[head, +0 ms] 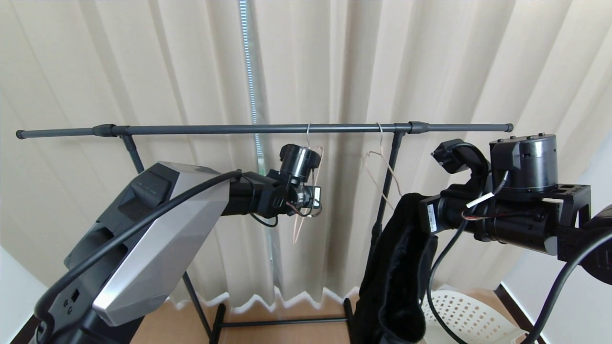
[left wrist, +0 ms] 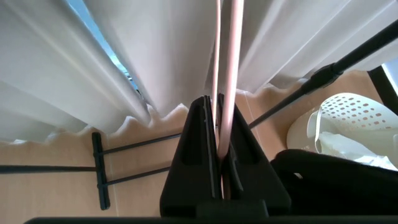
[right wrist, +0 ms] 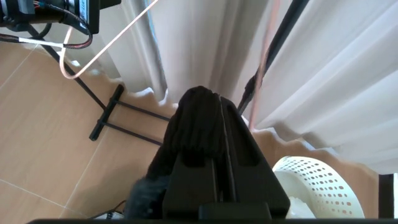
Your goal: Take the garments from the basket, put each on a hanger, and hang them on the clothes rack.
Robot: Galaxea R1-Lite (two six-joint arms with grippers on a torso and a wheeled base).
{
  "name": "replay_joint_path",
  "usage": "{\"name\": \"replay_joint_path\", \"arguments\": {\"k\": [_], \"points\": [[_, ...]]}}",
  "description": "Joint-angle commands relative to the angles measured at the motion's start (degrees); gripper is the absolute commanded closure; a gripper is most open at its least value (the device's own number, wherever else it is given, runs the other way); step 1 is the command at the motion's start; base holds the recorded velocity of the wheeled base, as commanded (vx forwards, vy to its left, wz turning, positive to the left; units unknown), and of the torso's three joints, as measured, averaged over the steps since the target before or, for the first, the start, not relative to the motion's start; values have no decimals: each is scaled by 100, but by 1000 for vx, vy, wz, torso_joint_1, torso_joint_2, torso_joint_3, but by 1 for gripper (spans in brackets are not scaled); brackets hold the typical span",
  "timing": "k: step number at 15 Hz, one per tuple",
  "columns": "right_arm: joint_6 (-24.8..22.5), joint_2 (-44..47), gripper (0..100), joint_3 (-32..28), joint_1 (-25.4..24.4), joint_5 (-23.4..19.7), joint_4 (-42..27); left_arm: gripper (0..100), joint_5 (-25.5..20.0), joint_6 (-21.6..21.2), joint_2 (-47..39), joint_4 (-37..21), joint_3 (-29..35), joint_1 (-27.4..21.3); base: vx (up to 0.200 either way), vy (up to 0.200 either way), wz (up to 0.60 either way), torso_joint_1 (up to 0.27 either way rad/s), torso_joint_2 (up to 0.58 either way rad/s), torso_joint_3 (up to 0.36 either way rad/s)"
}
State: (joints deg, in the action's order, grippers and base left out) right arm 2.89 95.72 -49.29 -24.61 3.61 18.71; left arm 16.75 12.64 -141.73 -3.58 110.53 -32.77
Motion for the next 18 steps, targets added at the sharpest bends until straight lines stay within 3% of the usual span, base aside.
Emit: {"name": "replay_joint_path", "arguments": {"k": [1,8,14,18], "points": [[1,8,100,-2,0,0,1,100,4,10,14,7,-5,-1,0,0,0,0,0,0],[1,8,100,-2,0,0,1,100,144,-25,339,7,-32,-89,0,0,0,0,0,0],[1,8,100,-2,0,0,1,100,144,-157,1367,51,-1104,-230,0,0,0,0,0,0],[1,-1,100,-2,0,8,1,100,136,-289,1877,481,-1974,-292,0,0,0,0,0,0]]}}
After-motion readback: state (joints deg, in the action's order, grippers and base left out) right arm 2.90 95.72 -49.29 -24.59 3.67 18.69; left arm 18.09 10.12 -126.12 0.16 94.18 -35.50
